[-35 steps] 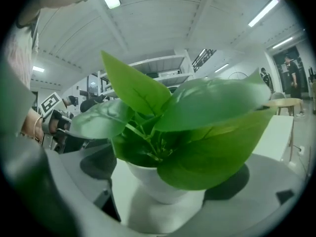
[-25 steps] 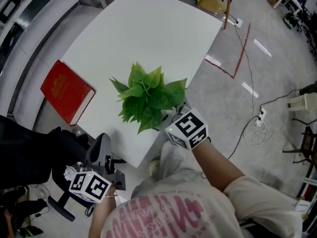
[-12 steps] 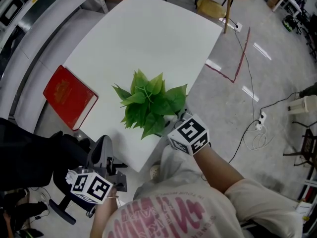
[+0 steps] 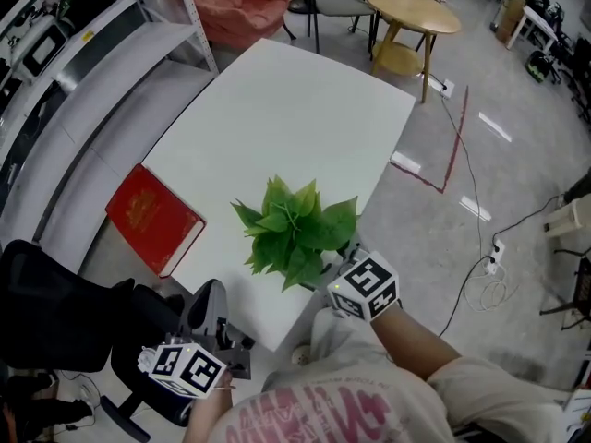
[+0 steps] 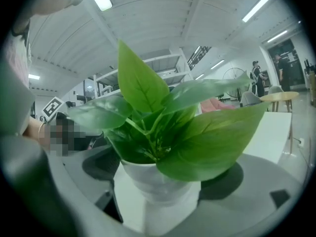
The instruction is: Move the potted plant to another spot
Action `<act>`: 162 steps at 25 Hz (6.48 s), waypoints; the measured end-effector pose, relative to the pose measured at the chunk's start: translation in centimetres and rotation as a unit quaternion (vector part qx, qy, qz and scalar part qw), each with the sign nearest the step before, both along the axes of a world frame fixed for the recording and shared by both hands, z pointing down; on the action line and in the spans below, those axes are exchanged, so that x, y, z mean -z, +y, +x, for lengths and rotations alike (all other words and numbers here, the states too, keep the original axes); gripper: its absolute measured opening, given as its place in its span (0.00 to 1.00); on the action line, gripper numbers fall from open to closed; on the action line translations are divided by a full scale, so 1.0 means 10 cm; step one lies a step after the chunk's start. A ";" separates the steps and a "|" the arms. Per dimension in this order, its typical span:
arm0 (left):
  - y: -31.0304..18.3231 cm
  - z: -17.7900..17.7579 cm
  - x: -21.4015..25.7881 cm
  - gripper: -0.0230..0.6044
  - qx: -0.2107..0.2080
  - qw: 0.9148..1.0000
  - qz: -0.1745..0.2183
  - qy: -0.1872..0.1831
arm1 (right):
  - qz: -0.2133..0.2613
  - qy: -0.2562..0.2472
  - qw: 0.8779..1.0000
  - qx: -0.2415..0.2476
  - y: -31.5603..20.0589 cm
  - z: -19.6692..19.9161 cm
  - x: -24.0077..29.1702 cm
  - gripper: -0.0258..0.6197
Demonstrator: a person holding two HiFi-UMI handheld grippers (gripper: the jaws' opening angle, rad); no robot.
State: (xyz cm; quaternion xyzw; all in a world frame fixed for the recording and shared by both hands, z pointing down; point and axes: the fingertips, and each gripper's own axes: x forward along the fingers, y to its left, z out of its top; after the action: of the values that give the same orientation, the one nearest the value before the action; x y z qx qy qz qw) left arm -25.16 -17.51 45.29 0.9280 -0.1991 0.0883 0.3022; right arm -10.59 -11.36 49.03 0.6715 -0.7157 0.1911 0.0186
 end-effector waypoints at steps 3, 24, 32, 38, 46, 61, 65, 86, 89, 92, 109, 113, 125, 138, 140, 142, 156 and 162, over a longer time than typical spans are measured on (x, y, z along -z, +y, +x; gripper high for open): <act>-0.04 0.05 0.11 0.04 -0.004 1.000 0.010 0.016 | 0.022 0.013 1.000 -0.009 -0.02 0.06 0.23 0.82; 0.33 0.03 1.08 0.04 -0.114 0.982 0.095 0.119 | 0.109 0.067 0.976 -0.174 0.92 -0.20 1.48 0.83; 0.70 0.14 0.97 0.04 -0.156 0.977 0.080 0.118 | 0.103 0.057 0.967 -0.227 1.42 -0.20 1.42 0.83; 0.84 0.45 0.92 0.04 -0.174 0.975 0.083 0.112 | 0.108 0.054 0.959 -0.258 1.62 0.10 1.40 0.83; 1.04 1.19 0.96 0.04 -0.170 0.976 0.087 0.105 | 0.121 0.041 0.957 -0.262 1.82 0.87 1.47 0.83; 1.43 2.50 1.16 0.04 -0.104 0.978 0.137 0.115 | 0.153 0.050 0.969 -0.188 2.03 2.36 1.75 0.83; 1.56 2.66 1.07 0.04 -0.108 0.978 0.149 0.100 | 0.153 0.042 0.972 -0.170 2.02 2.49 1.69 0.83; 0.61 3.66 0.81 0.04 -0.068 0.984 0.146 0.073 | 0.137 0.007 0.985 -0.106 0.98 3.39 1.38 0.83; 0.35 3.81 0.76 0.04 -0.054 0.987 0.131 0.071 | 0.136 0.007 0.986 -0.092 0.70 3.57 1.38 0.83; 0.06 3.93 0.73 0.04 -0.042 0.989 0.122 0.067 | 0.134 0.006 0.988 -0.077 0.38 3.71 1.40 0.83; -0.80 3.79 0.72 0.04 0.061 0.989 0.119 0.070 | 0.134 -0.016 0.991 0.015 -0.76 3.87 1.36 0.83; -0.91 3.59 0.69 0.04 0.095 0.986 0.113 0.075 | 0.134 -0.027 0.990 0.036 -0.98 3.81 1.31 0.83; -1.08 3.18 0.43 0.04 0.202 0.975 0.081 0.047 | 0.103 -0.029 0.989 0.106 -1.59 3.72 1.11 0.83; -1.07 3.00 0.32 0.04 0.336 0.940 0.051 0.017 | 0.067 -0.033 0.978 0.193 -2.40 3.98 0.80 0.83; -1.02 2.92 0.29 0.04 0.361 0.931 0.046 0.010 | 0.064 -0.035 0.976 0.203 -2.51 4.00 0.74 0.83; -0.94 2.83 0.28 0.04 0.385 0.922 0.042 0.002 | 0.061 -0.032 0.974 0.216 -2.60 4.00 0.69 0.83; -0.28 2.22 0.15 0.04 0.534 0.845 0.009 -0.004 | 0.028 0.005 0.956 0.292 -3.15 3.88 0.21 0.83; -0.01 2.09 0.18 0.04 0.562 0.827 0.008 -0.026 | 0.017 -0.003 0.956 0.294 -3.27 3.79 0.00 0.83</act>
State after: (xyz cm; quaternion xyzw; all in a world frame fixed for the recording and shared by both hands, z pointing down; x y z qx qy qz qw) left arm -4.25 -17.66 43.51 0.6557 -0.6943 -0.0745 0.2871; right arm 27.36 -44.06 48.99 0.4316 -0.8845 0.1666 0.0604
